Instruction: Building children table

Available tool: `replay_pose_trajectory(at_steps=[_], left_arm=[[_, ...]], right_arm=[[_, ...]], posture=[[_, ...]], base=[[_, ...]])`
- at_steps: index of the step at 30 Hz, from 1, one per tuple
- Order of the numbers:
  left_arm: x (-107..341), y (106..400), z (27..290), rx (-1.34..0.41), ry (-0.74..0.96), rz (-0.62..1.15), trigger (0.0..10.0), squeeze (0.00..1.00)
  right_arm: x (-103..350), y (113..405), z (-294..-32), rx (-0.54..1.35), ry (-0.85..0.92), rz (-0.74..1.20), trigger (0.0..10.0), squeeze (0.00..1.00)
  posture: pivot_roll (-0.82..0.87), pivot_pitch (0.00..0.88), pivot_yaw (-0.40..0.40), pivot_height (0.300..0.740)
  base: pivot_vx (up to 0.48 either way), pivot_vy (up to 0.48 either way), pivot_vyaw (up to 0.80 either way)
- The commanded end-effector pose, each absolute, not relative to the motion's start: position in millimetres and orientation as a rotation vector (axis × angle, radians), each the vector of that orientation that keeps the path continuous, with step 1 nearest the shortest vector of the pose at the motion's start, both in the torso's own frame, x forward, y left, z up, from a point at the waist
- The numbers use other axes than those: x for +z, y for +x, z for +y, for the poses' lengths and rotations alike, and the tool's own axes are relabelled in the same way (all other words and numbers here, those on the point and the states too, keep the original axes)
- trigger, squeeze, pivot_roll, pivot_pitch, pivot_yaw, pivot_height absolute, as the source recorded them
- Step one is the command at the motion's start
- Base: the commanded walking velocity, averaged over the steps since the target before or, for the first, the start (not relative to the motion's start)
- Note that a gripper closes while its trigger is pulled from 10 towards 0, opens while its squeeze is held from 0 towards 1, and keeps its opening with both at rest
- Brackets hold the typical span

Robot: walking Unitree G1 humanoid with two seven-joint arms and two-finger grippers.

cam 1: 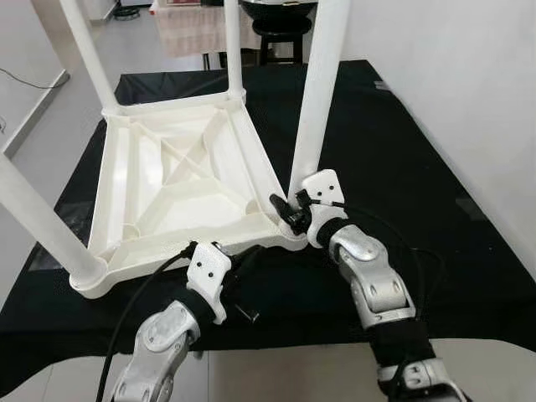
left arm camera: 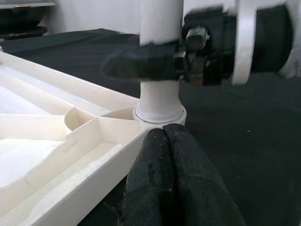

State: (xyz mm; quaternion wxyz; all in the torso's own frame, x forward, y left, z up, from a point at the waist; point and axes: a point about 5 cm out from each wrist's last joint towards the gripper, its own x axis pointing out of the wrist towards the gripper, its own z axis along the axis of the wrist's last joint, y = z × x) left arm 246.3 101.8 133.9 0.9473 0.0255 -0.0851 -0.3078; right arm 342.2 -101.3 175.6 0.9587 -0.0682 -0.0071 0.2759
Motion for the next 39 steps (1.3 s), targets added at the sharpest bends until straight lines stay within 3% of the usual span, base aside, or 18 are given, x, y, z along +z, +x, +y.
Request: replay_pose_trajectory(at_steps=[1, 2, 3, 11, 18, 19, 21, 22, 29, 39], left_arm=[[131.1, 245.4, 103.6, -0.626, 0.057, -0.158, 10.0, 0.0], [131.2, 245.6, 103.5, -0.628, 0.056, -0.158, 10.0, 0.0], [131.4, 245.6, 103.3, -0.629, 0.055, -0.158, 10.0, 0.0], [131.8, 246.1, 103.4, -0.626, 0.058, -0.158, 10.0, 0.0], [131.6, 246.1, 102.9, -0.628, 0.059, -0.156, 10.0, 0.0], [131.7, 246.1, 102.7, -0.629, 0.058, -0.155, 10.0, 0.0], [131.7, 246.1, 102.7, -0.629, 0.058, -0.155, 10.0, 0.0], [131.7, 246.1, 102.6, -0.629, 0.058, -0.155, 10.0, 0.0], [131.6, 245.6, 102.0, -0.629, 0.057, -0.156, 10.0, 0.0], [131.9, 244.9, 103.6, -0.628, 0.054, -0.157, 10.0, 0.0]], right_arm=[[186.8, 346.2, -94.3, 0.663, -0.11, -0.038, 10.0, 0.67], [193.3, 348.6, -93.6, 0.729, -0.109, -0.053, 10.0, 0.44], [198.7, 351.8, -94.3, 0.798, -0.127, -0.066, 10.0, 0.0], [206.8, 361.1, -91.4, 1.075, -0.246, -0.059, 10.0, 0.0], [214.2, 373.9, -91.1, 1.15, -0.207, -0.017, 9.7, 0.0], [212.7, 373.4, -92.4, 1.195, -0.204, -0.001, 1.7, 0.0], [211.7, 373.2, -93.3, 1.22, -0.204, 0.005, 1.7, 0.0], [210.6, 373.9, -94.6, 1.224, -0.201, 0.016, 0.0, 0.0], [208.1, 376.7, -104.0, 1.187, -0.184, 0.0, 0.0, 0.0], [194.3, 377.6, -121.9, 0.883, -0.144, -0.012, 0.0, 0.0]], posture=[[0.01, 0.112, -0.01, 0.74], [0.01, 0.112, -0.01, 0.74], [0.02, 0.11, -0.011, 0.74], [0.03, 0.107, -0.014, 0.74], [0.03, 0.106, -0.014, 0.74], [0.04, 0.109, -0.014, 0.74], [0.04, 0.109, -0.014, 0.74], [0.04, 0.11, -0.015, 0.74], [0.03, 0.113, -0.016, 0.74], [0.02, 0.123, -0.018, 0.74]], base=[[0.0, 0.0, 0.0], [0.0, 0.0, 0.0], [0.0, 0.0, 0.0], [0.0, 0.0, 0.0], [0.0, 0.0, 0.0], [0.0, 0.0, 0.0], [0.0, 0.0, 0.0], [0.0, 0.0, 0.0], [0.0, 0.0, 0.0], [0.0, 0.0, 0.0]])
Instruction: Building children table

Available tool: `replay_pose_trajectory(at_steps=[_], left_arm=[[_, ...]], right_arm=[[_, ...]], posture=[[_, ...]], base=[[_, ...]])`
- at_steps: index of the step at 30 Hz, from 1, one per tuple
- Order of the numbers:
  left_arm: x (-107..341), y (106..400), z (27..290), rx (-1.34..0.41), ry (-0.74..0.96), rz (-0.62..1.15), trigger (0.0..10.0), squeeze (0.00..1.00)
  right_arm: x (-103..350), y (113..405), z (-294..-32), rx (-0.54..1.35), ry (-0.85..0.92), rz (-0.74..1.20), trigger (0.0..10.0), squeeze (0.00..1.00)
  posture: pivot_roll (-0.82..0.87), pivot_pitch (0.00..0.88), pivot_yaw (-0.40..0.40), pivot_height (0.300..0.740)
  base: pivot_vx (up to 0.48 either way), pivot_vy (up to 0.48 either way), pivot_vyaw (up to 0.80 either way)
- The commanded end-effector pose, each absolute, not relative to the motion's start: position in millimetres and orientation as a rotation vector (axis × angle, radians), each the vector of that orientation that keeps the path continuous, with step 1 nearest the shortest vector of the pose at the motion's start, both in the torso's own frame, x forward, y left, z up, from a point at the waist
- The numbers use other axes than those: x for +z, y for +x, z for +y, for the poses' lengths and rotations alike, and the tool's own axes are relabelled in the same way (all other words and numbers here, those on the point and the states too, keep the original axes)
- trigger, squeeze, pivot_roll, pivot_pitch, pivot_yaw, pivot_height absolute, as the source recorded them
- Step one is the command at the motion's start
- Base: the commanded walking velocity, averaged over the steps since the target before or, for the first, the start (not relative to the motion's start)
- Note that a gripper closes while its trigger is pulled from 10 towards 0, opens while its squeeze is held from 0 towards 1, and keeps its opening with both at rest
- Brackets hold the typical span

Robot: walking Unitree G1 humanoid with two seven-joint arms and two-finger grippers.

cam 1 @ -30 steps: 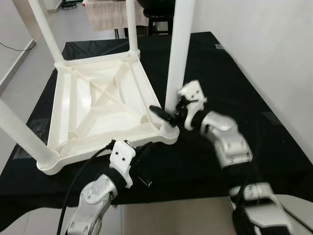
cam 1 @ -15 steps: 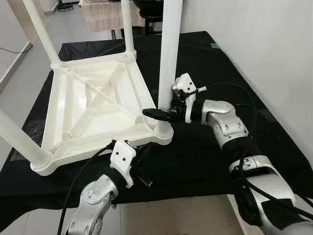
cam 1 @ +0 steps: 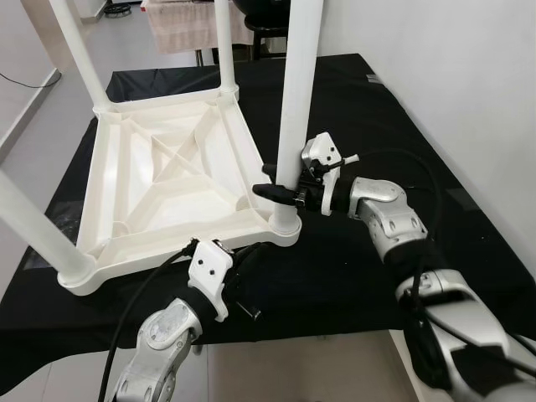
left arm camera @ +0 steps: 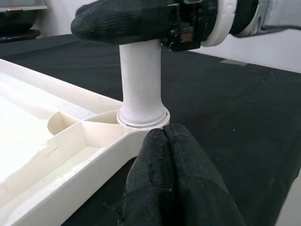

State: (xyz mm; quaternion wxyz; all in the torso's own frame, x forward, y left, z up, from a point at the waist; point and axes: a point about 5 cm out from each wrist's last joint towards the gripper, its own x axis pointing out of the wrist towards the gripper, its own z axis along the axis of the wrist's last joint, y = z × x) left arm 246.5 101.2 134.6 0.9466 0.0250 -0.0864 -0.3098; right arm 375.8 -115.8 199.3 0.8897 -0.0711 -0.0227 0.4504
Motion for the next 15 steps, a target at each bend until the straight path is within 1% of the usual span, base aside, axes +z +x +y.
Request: replay_pose_trajectory(at_steps=[1, 2, 3, 4, 5, 7, 8, 12, 13, 14, 15], left_arm=[[132.1, 244.9, 104.6, -0.628, 0.053, -0.157, 10.0, 0.0], [132.5, 245.0, 105.2, -0.628, 0.054, -0.158, 10.0, 0.0], [132.6, 245.1, 106.0, -0.628, 0.055, -0.157, 10.0, 0.0], [132.6, 245.1, 106.0, -0.628, 0.055, -0.157, 10.0, 0.0], [132.1, 245.3, 107.1, -0.626, 0.058, -0.156, 10.0, 0.0], [131.8, 245.6, 107.2, -0.626, 0.058, -0.154, 10.0, 0.0], [131.4, 246.4, 106.8, -0.63, 0.055, -0.154, 10.0, 0.0], [131.4, 246.6, 107.0, -0.622, 0.06, -0.155, 10.0, 0.0], [131.3, 246.7, 107.0, -0.617, 0.064, -0.157, 10.0, 0.0], [131.3, 246.7, 107.0, -0.617, 0.064, -0.157, 10.0, 0.0], [131.2, 246.7, 106.9, -0.616, 0.065, -0.157, 10.0, 0.0]], right_arm=[[176.9, 373.3, -119.3, 0.711, -0.152, 0.03, 0.0, 0.0], [153.3, 357.2, -110.3, 0.552, -0.146, 0.075, 0.0, 0.0], [144.2, 340.5, -98.3, 0.492, -0.186, 0.079, 0.0, 0.0], [144.2, 340.5, -98.3, 0.492, -0.186, 0.079, 0.0, 0.0], [146.5, 331.3, -90.8, 0.465, -0.223, 0.042, 0.0, 0.0], [148.3, 331.5, -88.3, 0.47, -0.191, 0.042, 0.0, 0.0], [143.5, 338.2, -90.1, 0.477, -0.17, 0.081, 0.0, 0.0], [144.6, 339.1, -86.4, 0.475, -0.165, 0.084, 0.0, 0.0], [146.5, 339.8, -86.1, 0.457, -0.169, 0.083, 4.8, 0.0], [146.5, 339.8, -86.1, 0.457, -0.169, 0.083, 4.8, 0.0], [148.4, 341.1, -85.8, 0.454, -0.181, 0.074, 10.0, 0.0]], posture=[[0.01, 0.128, -0.018, 0.74], [0.01, 0.132, -0.013, 0.74], [0.02, 0.133, -0.008, 0.74], [0.02, 0.133, -0.008, 0.74], [0.01, 0.127, 0.0, 0.74], [0.0, 0.119, -0.002, 0.74], [0.02, 0.119, -0.015, 0.74], [0.02, 0.116, -0.013, 0.74], [0.02, 0.115, -0.014, 0.74], [0.02, 0.115, -0.014, 0.74], [0.02, 0.113, -0.015, 0.74]], base=[[0.0, 0.0, 0.0], [0.0, 0.0, 0.0], [0.0, 0.0, 0.0], [0.0, 0.0, 0.0], [0.0, 0.0, 0.0], [0.0, 0.0, 0.0], [0.0, 0.0, 0.0], [0.0, 0.0, 0.0], [0.0, 0.0, 0.0], [0.0, 0.0, 0.0], [0.0, 0.0, 0.0]])
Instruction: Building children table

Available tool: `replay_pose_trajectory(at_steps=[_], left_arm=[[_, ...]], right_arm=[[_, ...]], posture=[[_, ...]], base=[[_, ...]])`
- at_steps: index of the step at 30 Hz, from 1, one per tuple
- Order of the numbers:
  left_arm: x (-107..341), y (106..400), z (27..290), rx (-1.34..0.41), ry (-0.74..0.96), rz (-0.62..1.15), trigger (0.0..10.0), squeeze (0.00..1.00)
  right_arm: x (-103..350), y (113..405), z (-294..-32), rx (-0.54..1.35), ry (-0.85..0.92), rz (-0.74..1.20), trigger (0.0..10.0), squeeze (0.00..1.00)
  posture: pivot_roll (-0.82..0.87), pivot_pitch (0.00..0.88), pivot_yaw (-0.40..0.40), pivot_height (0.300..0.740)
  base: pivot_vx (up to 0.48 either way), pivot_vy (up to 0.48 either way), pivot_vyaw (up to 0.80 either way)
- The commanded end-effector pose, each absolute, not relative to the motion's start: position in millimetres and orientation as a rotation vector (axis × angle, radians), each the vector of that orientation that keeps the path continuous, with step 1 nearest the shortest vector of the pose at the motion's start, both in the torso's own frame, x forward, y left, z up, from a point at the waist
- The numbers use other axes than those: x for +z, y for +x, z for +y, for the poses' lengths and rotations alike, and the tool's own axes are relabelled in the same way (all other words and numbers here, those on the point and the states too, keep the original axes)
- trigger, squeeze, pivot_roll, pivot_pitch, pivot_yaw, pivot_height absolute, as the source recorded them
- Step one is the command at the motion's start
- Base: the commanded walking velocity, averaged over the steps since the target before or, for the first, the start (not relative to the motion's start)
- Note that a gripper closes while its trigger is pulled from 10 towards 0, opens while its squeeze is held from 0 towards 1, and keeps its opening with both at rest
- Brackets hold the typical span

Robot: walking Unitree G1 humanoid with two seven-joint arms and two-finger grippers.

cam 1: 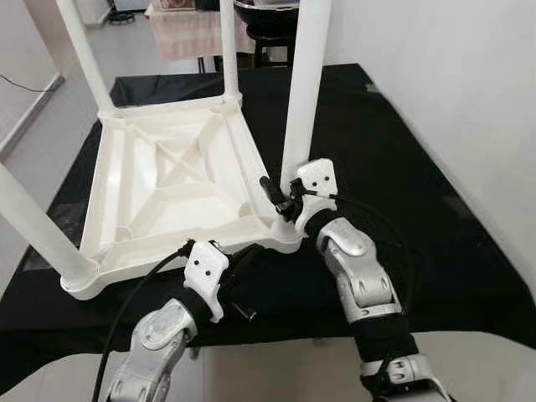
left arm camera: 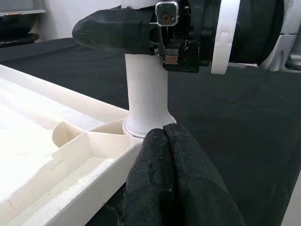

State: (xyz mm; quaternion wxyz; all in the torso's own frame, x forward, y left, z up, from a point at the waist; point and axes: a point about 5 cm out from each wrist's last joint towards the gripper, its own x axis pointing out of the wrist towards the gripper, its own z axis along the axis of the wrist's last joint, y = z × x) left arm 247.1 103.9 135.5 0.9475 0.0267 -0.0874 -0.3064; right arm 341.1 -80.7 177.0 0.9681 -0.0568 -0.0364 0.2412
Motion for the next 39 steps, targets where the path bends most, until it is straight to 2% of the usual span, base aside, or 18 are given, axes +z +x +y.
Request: replay_pose_trajectory(at_steps=[1, 2, 3, 5, 9, 10, 15, 22, 30, 31, 32, 39], left_arm=[[131.2, 246.6, 106.7, -0.616, 0.065, -0.157, 10.0, 0.0], [131.2, 246.6, 106.7, -0.616, 0.065, -0.157, 10.0, 0.0], [131.0, 246.5, 106.4, -0.619, 0.062, -0.156, 10.0, 0.0], [130.4, 246.3, 105.4, -0.628, 0.053, -0.152, 10.0, 0.0], [130.0, 246.2, 104.7, -0.63, 0.049, -0.151, 10.0, 0.0], [129.9, 246.2, 104.4, -0.63, 0.049, -0.151, 10.0, 0.0], [129.4, 245.8, 103.5, -0.629, 0.051, -0.151, 10.0, 0.0], [129.5, 245.6, 103.1, -0.628, 0.052, -0.152, 10.0, 0.0], [129.8, 245.4, 102.6, -0.629, 0.051, -0.152, 10.0, 0.0], [130.0, 245.3, 102.4, -0.629, 0.051, -0.153, 10.0, 0.0], [130.1, 245.2, 102.2, -0.629, 0.051, -0.153, 10.0, 0.0], [130.3, 245.4, 101.9, -0.628, 0.049, -0.154, 10.0, 0.0]], right_arm=[[152.0, 341.6, -85.2, 0.484, -0.137, 0.055, 10.0, 0.0], [152.0, 341.6, -85.2, 0.484, -0.137, 0.055, 10.0, 0.0], [158.3, 341.2, -84.3, 0.516, -0.119, 0.035, 10.0, 1.0], [175.5, 344.9, -86.1, 0.57, -0.097, -0.036, 10.0, 1.0], [183.0, 350.2, -87.0, 0.66, -0.075, -0.055, 10.0, 1.0], [187.6, 352.7, -87.4, 0.751, -0.065, -0.055, 10.0, 0.0], [200.2, 354.8, -90.0, 1.065, -0.209, -0.063, 10.0, 0.0], [213.0, 365.6, -91.6, 1.231, -0.198, -0.028, 10.0, 0.0], [212.6, 371.9, -91.7, 1.318, -0.188, 0.015, 10.0, 0.0], [212.8, 372.3, -92.5, 1.326, -0.183, 0.016, 4.6, 0.0], [213.5, 372.8, -93.4, 1.33, -0.174, 0.012, 0.0, 0.0], [213.7, 376.2, -103.7, 1.299, -0.161, 0.0, 0.0, 0.0]], posture=[[0.02, 0.113, -0.015, 0.74], [0.02, 0.113, -0.015, 0.74], [0.02, 0.112, -0.014, 0.74], [0.01, 0.107, -0.012, 0.74], [0.02, 0.106, -0.012, 0.74], [0.02, 0.101, -0.014, 0.74], [0.03, 0.096, -0.019, 0.74], [0.03, 0.094, -0.019, 0.74], [0.04, 0.098, -0.019, 0.74], [0.04, 0.101, -0.022, 0.74], [0.04, 0.101, -0.022, 0.74], [0.04, 0.103, -0.023, 0.74]], base=[[0.0, 0.0, 0.0], [0.0, 0.0, 0.0], [0.0, 0.0, 0.0], [0.0, 0.0, 0.0], [0.0, 0.0, 0.0], [0.0, 0.0, 0.0], [0.0, 0.0, 0.0], [0.0, 0.0, 0.0], [0.0, 0.0, 0.0], [0.0, 0.0, 0.0], [0.0, 0.0, 0.0], [0.0, 0.0, 0.0]])
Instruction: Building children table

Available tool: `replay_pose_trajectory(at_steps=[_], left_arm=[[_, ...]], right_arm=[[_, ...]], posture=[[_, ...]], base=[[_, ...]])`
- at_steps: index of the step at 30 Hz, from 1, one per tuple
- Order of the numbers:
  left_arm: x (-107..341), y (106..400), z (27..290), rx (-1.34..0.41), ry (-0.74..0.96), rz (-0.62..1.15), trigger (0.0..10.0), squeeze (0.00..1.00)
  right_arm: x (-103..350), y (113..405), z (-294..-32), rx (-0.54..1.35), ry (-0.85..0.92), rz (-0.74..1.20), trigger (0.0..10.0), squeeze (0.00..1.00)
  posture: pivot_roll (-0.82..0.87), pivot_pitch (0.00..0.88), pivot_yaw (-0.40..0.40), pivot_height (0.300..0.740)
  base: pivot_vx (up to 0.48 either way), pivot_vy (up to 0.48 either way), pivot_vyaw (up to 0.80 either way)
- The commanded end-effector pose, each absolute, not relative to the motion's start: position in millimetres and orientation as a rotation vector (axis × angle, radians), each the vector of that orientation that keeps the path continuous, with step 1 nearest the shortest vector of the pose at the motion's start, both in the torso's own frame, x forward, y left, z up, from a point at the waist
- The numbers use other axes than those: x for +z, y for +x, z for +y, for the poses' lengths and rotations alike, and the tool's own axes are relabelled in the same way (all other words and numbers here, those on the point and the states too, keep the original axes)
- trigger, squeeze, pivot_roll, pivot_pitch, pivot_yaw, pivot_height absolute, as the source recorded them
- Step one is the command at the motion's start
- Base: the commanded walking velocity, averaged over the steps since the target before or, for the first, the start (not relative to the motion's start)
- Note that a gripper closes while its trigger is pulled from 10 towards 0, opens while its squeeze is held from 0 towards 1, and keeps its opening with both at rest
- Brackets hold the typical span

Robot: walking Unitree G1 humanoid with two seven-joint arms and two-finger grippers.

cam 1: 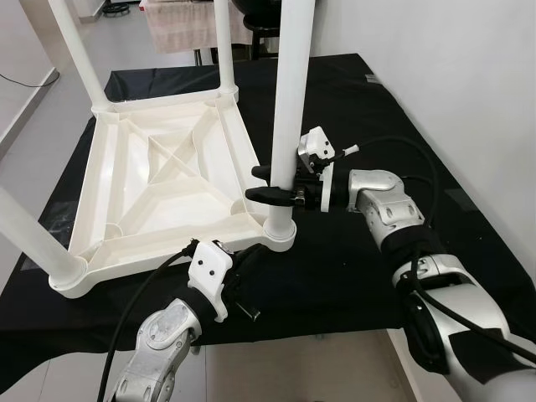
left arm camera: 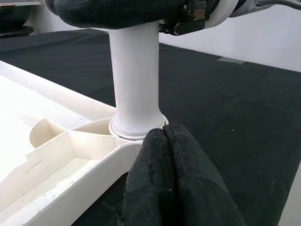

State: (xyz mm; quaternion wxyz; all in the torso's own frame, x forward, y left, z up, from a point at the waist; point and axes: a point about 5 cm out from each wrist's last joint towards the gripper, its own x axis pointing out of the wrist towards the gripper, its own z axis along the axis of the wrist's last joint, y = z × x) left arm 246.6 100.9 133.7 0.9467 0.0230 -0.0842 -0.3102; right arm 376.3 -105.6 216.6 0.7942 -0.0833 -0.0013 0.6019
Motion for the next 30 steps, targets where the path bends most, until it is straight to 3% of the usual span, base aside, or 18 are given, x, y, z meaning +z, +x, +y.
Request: replay_pose_trajectory(at_steps=[1, 6, 11, 13, 14, 15, 16, 20, 25, 26, 28, 29, 30], left_arm=[[130.3, 245.4, 101.9, -0.628, 0.049, -0.154, 10.0, 0.0], [130.8, 245.7, 102.3, -0.629, 0.048, -0.154, 10.0, 0.0], [131.7, 245.6, 104.1, -0.627, 0.051, -0.156, 10.0, 0.0], [132.3, 245.4, 105.6, -0.625, 0.053, -0.158, 10.0, 0.0], [132.3, 245.4, 105.6, -0.625, 0.053, -0.158, 10.0, 0.0], [132.7, 245.4, 106.2, -0.624, 0.055, -0.158, 10.0, 0.0], [132.6, 245.8, 106.8, -0.624, 0.057, -0.157, 10.0, 0.0], [131.8, 246.2, 106.9, -0.627, 0.058, -0.153, 10.0, 0.0], [131.9, 246.6, 106.6, -0.627, 0.057, -0.155, 10.0, 0.0], [132.2, 246.8, 106.7, -0.62, 0.064, -0.158, 10.0, 0.0], [132.4, 246.9, 106.6, -0.615, 0.069, -0.16, 10.0, 0.0], [132.4, 247.1, 106.4, -0.614, 0.07, -0.161, 10.0, 0.0], [132.5, 247.2, 106.2, -0.614, 0.07, -0.161, 10.0, 0.0]], right_arm=[[213.7, 376.2, -103.7, 1.299, -0.161, 0.0, 0.0, 0.0], [210.1, 376.9, -114.5, 1.236, -0.178, -0.025, 0.0, 0.0], [199.5, 373.9, -126.3, 1.032, -0.188, -0.045, 0.0, 0.0], [179.0, 372.3, -126.7, 0.646, -0.177, -0.005, 0.0, 0.0], [179.0, 372.3, -126.7, 0.646, -0.177, -0.005, 0.0, 0.0], [162.7, 362.0, -122.4, 0.466, -0.121, 0.046, 0.0, 0.0], [148.9, 347.3, -108.3, 0.416, -0.1, 0.065, 0.0, 0.0], [142.1, 332.3, -81.2, 0.526, -0.143, 0.061, 0.0, 0.0], [151.9, 348.8, -82.9, 0.503, -0.151, 0.043, 0.0, 0.0], [154.9, 351.2, -83.9, 0.476, -0.165, 0.04, 3.4, 0.0], [156.4, 351.7, -84.4, 0.46, -0.177, 0.039, 3.4, 0.0], [158.1, 352.8, -85.4, 0.45, -0.181, 0.038, 10.0, 0.0], [159.9, 350.9, -85.2, 0.426, -0.184, 0.043, 10.0, 0.62]], posture=[[0.04, 0.103, -0.023, 0.74], [0.03, 0.106, -0.019, 0.74], [0.02, 0.116, -0.025, 0.74], [0.02, 0.12, -0.02, 0.74], [0.02, 0.12, -0.02, 0.74], [0.02, 0.127, -0.006, 0.74], [0.03, 0.123, 0.0, 0.74], [0.02, 0.116, 0.001, 0.74], [0.03, 0.116, -0.017, 0.74], [0.03, 0.116, -0.016, 0.74], [0.03, 0.116, -0.015, 0.74], [0.03, 0.115, -0.018, 0.74], [0.03, 0.115, -0.018, 0.74]], base=[[0.0, 0.0, 0.0], [0.0, 0.0, 0.0], [0.0, 0.0, 0.0], [0.0, 0.0, 0.0], [0.0, 0.0, 0.0], [0.0, 0.0, 0.0], [0.0, 0.0, 0.0], [0.0, 0.0, 0.0], [0.0, 0.0, 0.0], [0.0, 0.0, 0.0], [0.0, 0.0, 0.0], [0.0, 0.0, 0.0], [0.0, 0.0, 0.0]])
